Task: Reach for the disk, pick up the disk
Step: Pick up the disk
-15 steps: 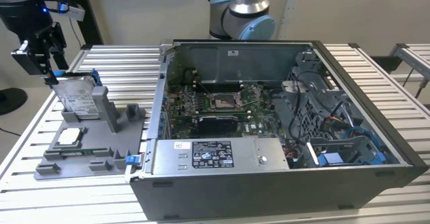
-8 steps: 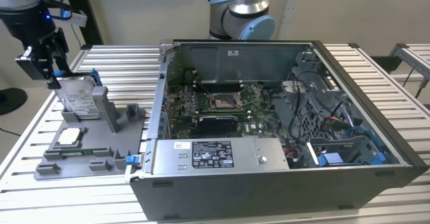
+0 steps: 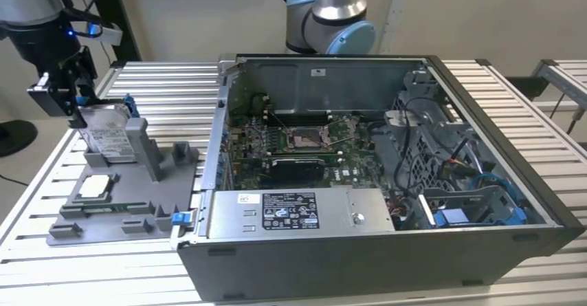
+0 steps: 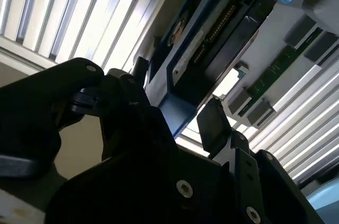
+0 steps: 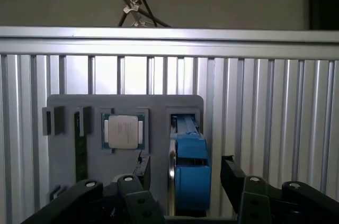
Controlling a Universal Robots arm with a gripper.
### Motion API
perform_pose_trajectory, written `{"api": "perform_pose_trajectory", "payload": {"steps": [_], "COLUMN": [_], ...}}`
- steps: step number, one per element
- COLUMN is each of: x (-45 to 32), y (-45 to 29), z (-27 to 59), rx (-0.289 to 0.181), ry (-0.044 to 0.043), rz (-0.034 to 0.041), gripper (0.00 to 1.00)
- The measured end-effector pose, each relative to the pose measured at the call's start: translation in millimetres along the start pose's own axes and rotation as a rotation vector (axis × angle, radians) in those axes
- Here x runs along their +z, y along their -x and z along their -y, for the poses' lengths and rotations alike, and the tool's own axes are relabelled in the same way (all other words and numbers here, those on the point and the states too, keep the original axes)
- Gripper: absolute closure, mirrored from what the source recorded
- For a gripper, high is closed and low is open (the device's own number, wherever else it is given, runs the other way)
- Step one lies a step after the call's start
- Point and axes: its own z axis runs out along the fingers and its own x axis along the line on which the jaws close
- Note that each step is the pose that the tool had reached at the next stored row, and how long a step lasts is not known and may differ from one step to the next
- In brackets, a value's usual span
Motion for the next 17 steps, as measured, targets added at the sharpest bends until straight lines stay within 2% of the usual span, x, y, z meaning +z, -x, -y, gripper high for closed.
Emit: {"api": "perform_pose_trajectory", "payload": {"steps": [9, 17], "x": [16.4, 26.3], "y": [0.1, 0.2], "z": [0.2, 0.3], "rx": [0.000, 0.000], "ry": [-0.0001, 0.0000], "rz": [0.0000, 0.0006], "gripper": [0.00, 0.00]}}
